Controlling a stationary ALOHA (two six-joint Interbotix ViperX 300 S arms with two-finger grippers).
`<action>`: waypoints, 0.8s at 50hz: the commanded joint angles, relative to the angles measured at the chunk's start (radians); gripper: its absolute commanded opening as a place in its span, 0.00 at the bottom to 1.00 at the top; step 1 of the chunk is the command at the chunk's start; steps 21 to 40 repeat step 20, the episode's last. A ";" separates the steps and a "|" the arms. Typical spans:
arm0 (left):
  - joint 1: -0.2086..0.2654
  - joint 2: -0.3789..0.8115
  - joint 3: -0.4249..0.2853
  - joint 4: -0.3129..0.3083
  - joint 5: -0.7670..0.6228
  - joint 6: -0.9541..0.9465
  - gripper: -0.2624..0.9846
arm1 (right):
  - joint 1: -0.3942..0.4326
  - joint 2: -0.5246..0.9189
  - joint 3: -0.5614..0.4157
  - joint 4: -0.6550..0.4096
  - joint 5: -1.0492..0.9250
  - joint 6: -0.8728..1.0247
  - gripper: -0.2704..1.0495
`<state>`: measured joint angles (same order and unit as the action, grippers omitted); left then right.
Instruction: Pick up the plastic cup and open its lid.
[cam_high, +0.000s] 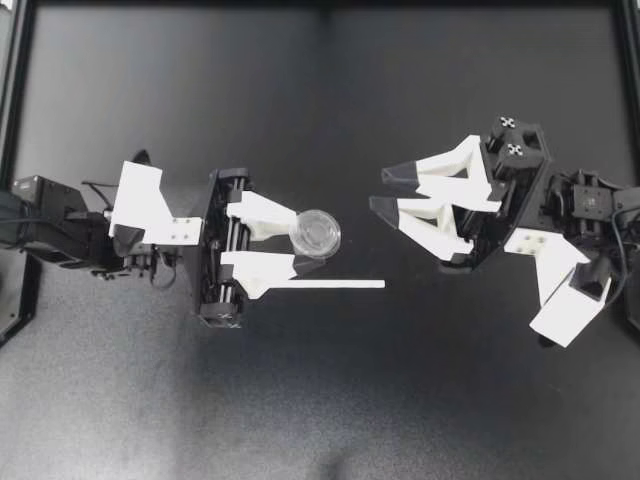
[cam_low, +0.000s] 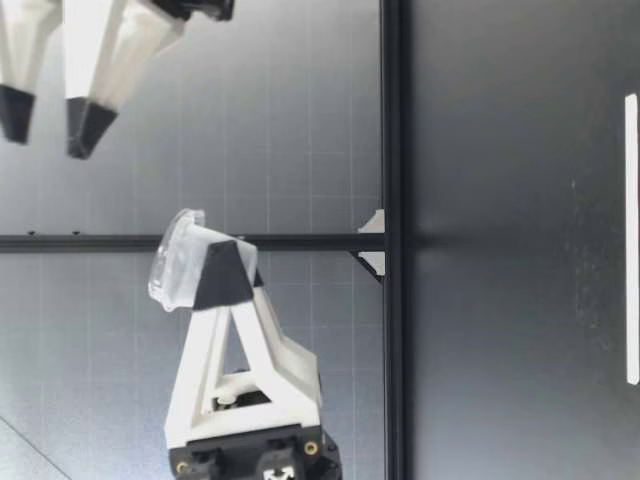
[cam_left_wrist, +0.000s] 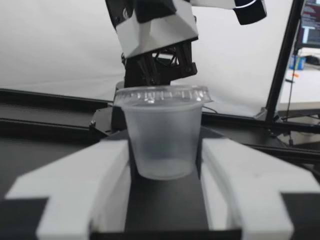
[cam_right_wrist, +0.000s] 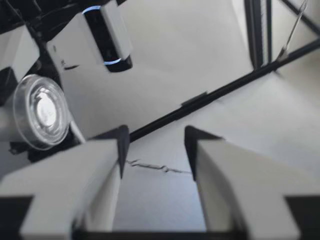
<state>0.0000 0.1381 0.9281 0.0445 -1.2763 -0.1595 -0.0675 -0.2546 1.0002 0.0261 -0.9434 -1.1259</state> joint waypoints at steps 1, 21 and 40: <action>-0.002 -0.026 -0.017 0.002 -0.005 0.003 0.38 | -0.003 -0.017 -0.005 0.006 -0.002 0.052 0.60; -0.002 -0.038 -0.009 0.014 -0.005 0.018 0.38 | 0.017 -0.018 0.006 -0.002 0.035 0.439 0.60; -0.002 -0.038 -0.009 0.014 -0.005 0.018 0.38 | 0.017 -0.018 0.006 -0.002 0.035 0.439 0.60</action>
